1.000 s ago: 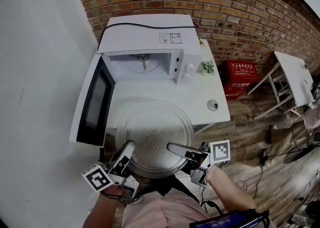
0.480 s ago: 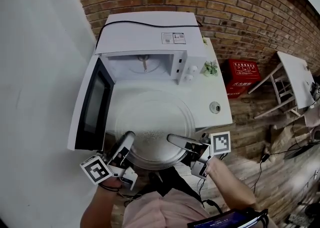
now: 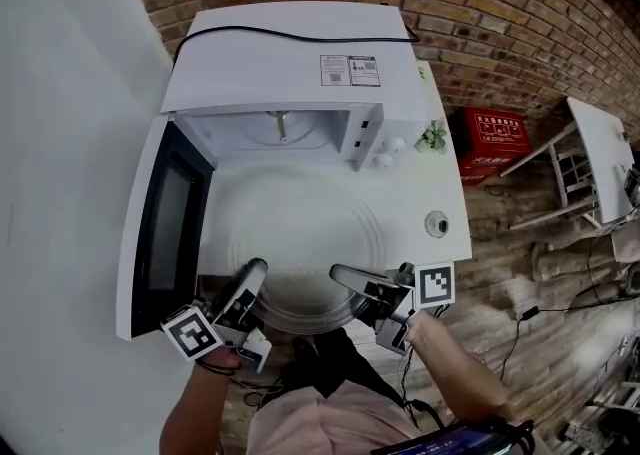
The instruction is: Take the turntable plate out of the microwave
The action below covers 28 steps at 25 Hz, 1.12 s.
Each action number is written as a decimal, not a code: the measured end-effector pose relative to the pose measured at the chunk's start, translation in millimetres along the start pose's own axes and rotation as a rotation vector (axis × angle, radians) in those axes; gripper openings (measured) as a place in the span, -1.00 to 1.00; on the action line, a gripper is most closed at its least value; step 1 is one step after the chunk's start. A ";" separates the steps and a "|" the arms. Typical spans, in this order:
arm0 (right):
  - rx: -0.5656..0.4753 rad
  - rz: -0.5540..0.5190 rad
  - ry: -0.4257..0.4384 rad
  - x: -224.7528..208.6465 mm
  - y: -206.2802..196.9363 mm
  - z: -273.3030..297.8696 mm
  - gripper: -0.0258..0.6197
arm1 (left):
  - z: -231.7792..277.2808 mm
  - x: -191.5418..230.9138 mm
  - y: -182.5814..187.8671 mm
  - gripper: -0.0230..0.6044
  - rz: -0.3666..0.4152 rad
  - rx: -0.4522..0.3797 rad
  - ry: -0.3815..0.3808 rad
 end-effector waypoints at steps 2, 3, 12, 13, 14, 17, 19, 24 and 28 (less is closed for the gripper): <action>0.000 0.005 -0.004 -10.6 5.8 1.4 -0.81 | 9.2 8.9 0.4 -0.68 -0.015 0.003 -0.011; 0.000 0.007 -0.004 -15.0 8.6 2.3 -0.81 | 12.5 14.2 0.6 -0.68 -0.017 0.009 -0.012; 0.002 0.041 -0.025 -48.0 25.0 5.6 -0.81 | 34.0 43.0 4.8 -0.68 -0.040 0.025 0.004; 0.003 0.048 -0.033 -51.6 26.2 5.0 -0.81 | 36.4 45.7 4.9 -0.68 -0.042 0.028 0.002; 0.004 0.055 -0.038 -54.9 27.5 4.3 -0.81 | 38.1 48.8 4.9 -0.68 -0.043 0.032 0.006; 0.003 0.068 -0.036 -60.7 31.3 3.9 -0.81 | 42.5 55.5 4.7 -0.68 -0.042 0.039 0.014; 0.004 0.068 -0.033 -63.3 33.8 4.3 -0.82 | 45.1 58.6 4.4 -0.68 -0.046 0.040 0.012; 0.010 0.060 -0.033 -66.3 38.6 5.4 -0.82 | 51.0 60.9 5.2 -0.68 -0.052 0.045 0.004; 0.011 0.051 -0.034 -69.3 43.6 4.9 -0.82 | 55.6 62.0 7.0 -0.67 -0.043 0.046 0.000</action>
Point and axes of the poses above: the fingertips, and each gripper's own axes: z forward along the fingers, x to its left, y out of its top, the point moved 9 cm from there along -z, backward along the fingers, and after that the axes turned 5 degrees about x, right-handed, at the moved point
